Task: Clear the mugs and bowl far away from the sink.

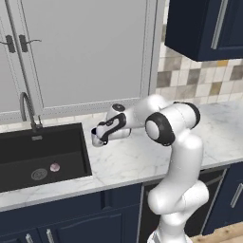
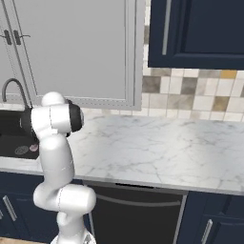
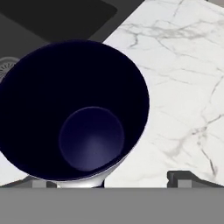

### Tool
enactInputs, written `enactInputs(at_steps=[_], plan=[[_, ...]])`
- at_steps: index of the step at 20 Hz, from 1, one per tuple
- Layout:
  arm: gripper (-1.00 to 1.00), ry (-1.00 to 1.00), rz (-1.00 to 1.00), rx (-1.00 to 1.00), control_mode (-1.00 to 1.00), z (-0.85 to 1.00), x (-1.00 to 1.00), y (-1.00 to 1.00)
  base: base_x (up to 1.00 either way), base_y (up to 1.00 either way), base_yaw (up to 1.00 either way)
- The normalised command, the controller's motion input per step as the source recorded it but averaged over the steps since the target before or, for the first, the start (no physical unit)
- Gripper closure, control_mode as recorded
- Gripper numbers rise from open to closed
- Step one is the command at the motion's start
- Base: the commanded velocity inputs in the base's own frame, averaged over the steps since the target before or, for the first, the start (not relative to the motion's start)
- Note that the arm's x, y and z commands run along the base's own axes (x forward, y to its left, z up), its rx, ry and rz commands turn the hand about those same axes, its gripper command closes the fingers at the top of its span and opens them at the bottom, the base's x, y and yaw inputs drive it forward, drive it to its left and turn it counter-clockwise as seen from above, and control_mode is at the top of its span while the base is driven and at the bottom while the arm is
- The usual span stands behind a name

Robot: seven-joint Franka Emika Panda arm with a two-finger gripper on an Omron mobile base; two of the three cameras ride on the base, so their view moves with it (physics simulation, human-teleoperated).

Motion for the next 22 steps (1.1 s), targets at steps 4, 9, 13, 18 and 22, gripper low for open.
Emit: enactInputs(at_steps=[4,9,13,18,22], plan=[[1.0,0.0,0.0,0.0,-1.0,-0.13,0.13,0.1,0.0,0.0,0.0],[1.0,0.0,-0.02,0.0,-1.0,0.0,0.0,0.0,0.0,0.0,0.0],[1.0,0.0,-0.02,0.0,-1.0,0.01,-0.01,0.0,0.0,0.0,0.0],[1.0,0.0,0.0,0.04,-1.0,0.48,-0.31,-0.05,0.0,0.0,0.0],[1.0,0.0,0.0,0.0,-1.0,0.98,-0.52,-0.26,0.0,0.0,0.0]])
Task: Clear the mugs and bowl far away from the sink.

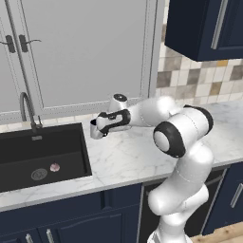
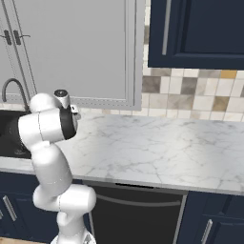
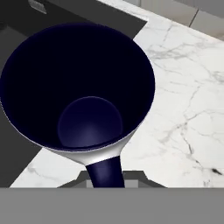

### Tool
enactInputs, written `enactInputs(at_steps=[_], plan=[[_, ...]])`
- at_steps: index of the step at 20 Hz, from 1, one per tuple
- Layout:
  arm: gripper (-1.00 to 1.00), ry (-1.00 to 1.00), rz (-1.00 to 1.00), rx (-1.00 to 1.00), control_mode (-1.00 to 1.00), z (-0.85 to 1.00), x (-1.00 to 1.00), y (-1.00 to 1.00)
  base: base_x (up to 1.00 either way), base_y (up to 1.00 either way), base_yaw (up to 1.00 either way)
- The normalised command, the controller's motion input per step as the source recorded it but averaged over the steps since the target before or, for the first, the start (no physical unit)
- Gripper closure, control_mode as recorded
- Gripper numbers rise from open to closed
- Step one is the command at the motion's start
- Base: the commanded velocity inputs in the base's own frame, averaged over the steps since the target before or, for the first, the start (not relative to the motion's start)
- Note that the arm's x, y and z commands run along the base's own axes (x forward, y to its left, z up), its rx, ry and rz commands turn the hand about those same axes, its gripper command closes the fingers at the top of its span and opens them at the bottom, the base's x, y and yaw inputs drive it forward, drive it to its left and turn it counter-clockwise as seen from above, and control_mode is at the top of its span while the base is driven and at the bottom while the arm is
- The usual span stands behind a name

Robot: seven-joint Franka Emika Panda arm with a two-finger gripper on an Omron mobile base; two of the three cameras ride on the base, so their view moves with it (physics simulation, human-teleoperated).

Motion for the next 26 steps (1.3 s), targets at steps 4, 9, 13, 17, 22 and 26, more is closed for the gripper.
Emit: enactInputs(at_steps=[4,9,13,17,22,26], plan=[[1.0,0.0,0.0,0.0,-1.0,1.0,-0.59,-0.44,0.0,0.0,0.0],[1.0,0.0,0.0,0.0,-1.0,1.0,-0.58,-0.47,0.0,0.0,0.0],[1.0,0.01,0.0,0.0,-1.0,0.94,-0.62,-0.35,0.0,0.0,0.0],[1.0,0.01,0.0,0.0,-1.0,0.71,-0.69,-0.33,0.0,0.0,0.0],[1.0,0.01,-0.01,0.0,-1.0,0.36,-0.71,-0.46,0.0,0.0,0.0],[1.0,0.08,-0.04,0.0,-1.0,0.03,-0.6,-0.36,0.0,0.0,0.0]])
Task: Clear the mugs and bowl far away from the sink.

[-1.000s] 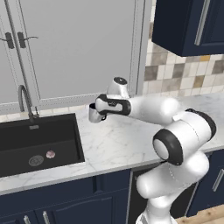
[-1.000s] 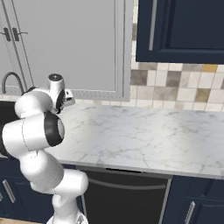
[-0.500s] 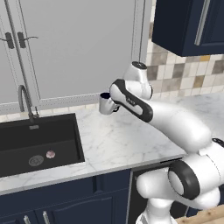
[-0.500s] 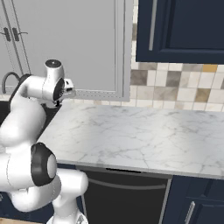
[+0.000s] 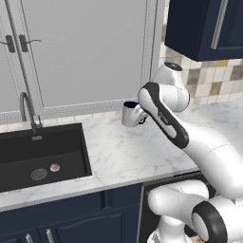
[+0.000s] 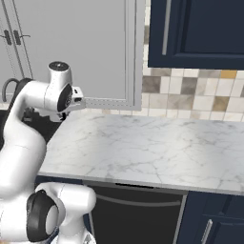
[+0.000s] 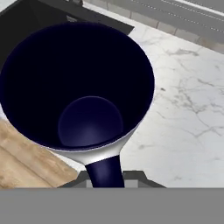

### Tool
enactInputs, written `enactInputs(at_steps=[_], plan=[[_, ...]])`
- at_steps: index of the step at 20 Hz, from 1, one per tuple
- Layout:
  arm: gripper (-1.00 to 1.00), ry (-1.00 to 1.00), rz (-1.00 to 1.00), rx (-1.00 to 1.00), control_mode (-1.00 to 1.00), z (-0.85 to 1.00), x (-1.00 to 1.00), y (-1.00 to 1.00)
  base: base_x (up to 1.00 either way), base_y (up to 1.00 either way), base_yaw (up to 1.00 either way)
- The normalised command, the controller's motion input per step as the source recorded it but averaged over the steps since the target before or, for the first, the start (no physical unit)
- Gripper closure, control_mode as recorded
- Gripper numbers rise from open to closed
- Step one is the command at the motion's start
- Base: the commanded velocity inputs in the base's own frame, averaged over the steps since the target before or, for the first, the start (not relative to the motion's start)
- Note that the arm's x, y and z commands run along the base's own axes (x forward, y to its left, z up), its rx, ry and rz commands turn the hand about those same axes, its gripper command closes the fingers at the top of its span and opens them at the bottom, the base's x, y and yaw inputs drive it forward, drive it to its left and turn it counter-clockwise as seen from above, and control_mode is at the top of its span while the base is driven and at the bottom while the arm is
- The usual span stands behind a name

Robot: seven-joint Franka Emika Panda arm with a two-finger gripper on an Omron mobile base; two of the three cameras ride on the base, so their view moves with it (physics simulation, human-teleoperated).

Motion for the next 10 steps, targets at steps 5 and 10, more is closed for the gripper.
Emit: enactInputs(at_steps=[5,10], plan=[[1.0,0.1,-0.02,0.0,1.0,0.0,-0.54,-0.23,-0.15,-0.05,0.0],[1.0,0.0,0.0,0.0,1.0,0.0,0.0,0.0,-0.91,-0.08,0.18]])
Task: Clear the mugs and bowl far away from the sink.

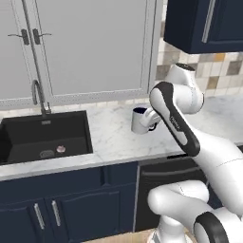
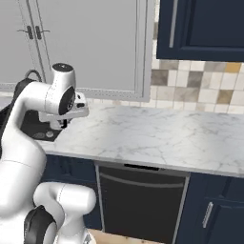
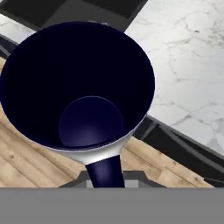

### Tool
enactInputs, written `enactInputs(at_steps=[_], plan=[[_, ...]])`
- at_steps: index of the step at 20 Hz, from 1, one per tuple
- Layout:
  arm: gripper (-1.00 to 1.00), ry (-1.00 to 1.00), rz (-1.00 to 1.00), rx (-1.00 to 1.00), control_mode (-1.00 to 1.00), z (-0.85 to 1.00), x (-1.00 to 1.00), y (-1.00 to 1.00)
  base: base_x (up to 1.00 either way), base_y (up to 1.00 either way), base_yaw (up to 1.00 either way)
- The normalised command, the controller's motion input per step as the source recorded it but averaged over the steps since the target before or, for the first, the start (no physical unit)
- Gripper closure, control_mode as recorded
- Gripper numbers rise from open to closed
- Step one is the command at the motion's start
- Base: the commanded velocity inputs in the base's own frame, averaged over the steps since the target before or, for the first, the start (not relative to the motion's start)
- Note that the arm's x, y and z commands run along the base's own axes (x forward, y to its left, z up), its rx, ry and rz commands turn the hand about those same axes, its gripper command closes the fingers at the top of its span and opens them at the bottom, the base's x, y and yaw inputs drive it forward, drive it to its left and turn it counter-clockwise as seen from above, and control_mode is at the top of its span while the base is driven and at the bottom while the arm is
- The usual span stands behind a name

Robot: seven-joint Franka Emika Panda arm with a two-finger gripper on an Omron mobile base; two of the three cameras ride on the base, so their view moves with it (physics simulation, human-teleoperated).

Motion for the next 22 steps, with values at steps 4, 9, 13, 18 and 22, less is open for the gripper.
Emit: enactInputs(at_steps=[4,9,13,18,22], plan=[[1.0,0.0,0.0,0.0,1.0,0.0,0.0,0.0,-0.51,0.0,0.8],[1.0,0.0,0.0,0.0,1.0,0.0,0.0,0.0,-0.47,0.01,0.96],[1.0,0.0,0.0,0.0,1.0,0.0,0.0,0.0,-0.5,0.0,1.0],[1.0,0.0,0.0,0.0,1.0,0.0,0.0,0.0,-0.44,0.0,1.0],[1.0,0.0,0.0,0.0,1.0,0.0,0.0,0.0,-0.42,0.0,1.0]])
